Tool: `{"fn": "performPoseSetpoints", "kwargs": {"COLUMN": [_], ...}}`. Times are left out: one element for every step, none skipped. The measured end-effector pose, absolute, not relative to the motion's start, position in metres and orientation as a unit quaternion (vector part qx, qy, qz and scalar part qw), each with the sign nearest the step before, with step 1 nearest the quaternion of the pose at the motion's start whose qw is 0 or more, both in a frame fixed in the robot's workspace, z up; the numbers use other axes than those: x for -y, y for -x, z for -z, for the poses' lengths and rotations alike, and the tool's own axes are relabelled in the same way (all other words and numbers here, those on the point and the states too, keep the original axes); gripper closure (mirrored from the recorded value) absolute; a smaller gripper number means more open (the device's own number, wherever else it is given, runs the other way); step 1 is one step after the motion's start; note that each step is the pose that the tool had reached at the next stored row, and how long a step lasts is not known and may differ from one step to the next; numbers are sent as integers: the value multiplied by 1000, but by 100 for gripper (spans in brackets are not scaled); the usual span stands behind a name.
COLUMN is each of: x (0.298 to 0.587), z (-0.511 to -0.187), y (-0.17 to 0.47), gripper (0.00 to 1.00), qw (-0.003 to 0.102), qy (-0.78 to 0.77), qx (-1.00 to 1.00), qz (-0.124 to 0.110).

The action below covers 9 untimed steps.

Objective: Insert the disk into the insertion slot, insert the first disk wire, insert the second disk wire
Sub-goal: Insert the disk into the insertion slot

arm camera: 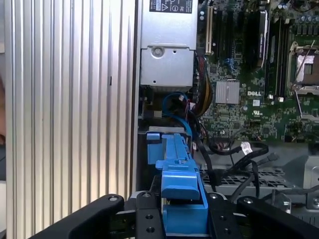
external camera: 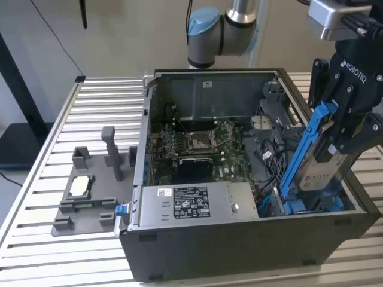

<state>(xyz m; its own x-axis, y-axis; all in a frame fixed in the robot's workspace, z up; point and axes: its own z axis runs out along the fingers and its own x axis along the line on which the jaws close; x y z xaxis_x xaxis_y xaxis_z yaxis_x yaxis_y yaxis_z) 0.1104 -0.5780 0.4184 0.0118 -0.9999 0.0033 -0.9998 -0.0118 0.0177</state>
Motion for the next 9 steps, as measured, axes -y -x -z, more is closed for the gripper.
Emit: {"fn": "performPoseSetpoints", "kwargs": {"x": [578, 578, 578, 578, 578, 578, 578, 578, 578], "z": [-417, -415, -413, -412, -411, -409, -408, -407, -407], "y": [-110, -110, -110, -110, -110, -110, -110, -110, -110], "gripper": [67, 67, 67, 67, 67, 67, 67, 67, 67], "qw": [8, 7, 7, 7, 7, 7, 7, 6, 6], "qy": [-711, -712, -712, -712, -712, -712, -712, -712, -712], "qx": [703, 703, 702, 702, 702, 702, 702, 702, 702], "qz": [5, 5, 5, 5, 5, 4, 4, 4, 4]}}
